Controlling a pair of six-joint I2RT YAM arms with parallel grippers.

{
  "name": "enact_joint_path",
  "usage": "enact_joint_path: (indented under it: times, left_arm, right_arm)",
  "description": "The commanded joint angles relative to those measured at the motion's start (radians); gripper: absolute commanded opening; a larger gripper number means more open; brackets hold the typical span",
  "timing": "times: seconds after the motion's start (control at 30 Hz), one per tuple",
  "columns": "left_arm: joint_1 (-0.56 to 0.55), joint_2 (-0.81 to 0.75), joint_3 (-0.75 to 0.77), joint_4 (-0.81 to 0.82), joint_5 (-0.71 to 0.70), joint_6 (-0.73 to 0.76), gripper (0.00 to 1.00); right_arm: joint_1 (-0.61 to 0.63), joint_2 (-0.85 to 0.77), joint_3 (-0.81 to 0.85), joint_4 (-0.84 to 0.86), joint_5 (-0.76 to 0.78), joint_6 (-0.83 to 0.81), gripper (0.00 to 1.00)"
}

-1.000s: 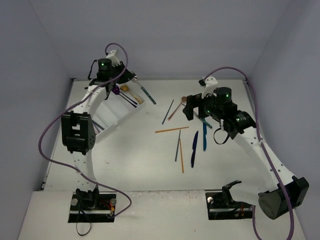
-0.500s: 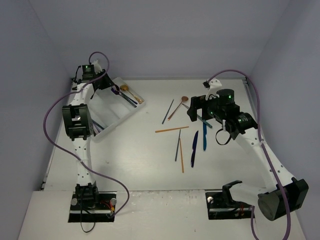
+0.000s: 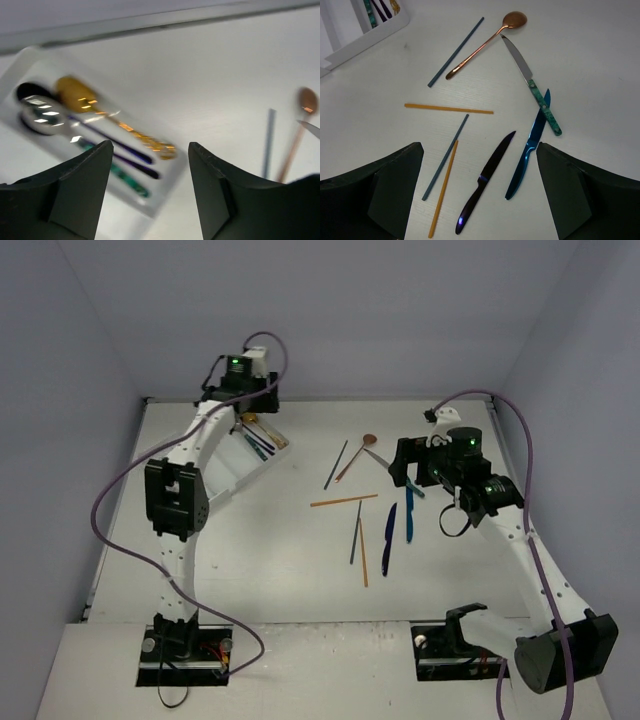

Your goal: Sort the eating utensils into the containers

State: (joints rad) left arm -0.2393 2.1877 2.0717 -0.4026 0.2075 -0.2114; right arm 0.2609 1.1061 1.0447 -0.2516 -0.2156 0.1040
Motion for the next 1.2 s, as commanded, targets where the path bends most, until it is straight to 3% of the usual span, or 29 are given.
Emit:
enact_joint_path:
  times: [0.0, 0.23, 0.6, 0.97, 1.17]
  left_arm:
    - [-0.209, -0.061, -0.008, 0.016, -0.168, 0.119, 0.58]
    - [-0.341, 0.085, 0.1, 0.014, -0.193, 0.121, 0.57]
    - [-0.399, 0.297, 0.224, 0.089, -0.197, 0.084, 0.55]
    - [-0.42, 0.205, 0.045, 0.281, -0.294, 0.086, 0.54]
    - [-0.428, 0.224, 0.076, 0.296, -0.197, 0.073, 0.53]
  right_arm:
    - [-0.009, -0.09, -0.04, 0.039, 0.006, 0.044, 0.94]
    - [-0.009, -0.173, -0.096, 0.021, -0.027, 0.087, 0.94]
    - [-0.009, -0.234, -0.124, -0.037, -0.057, 0.116, 0.94]
    - [-0.009, -0.295, -0.145, -0.09, -0.048, 0.138, 0.94]
    - [-0.009, -0.315, -0.149, -0.107, -0.041, 0.143, 0.94]
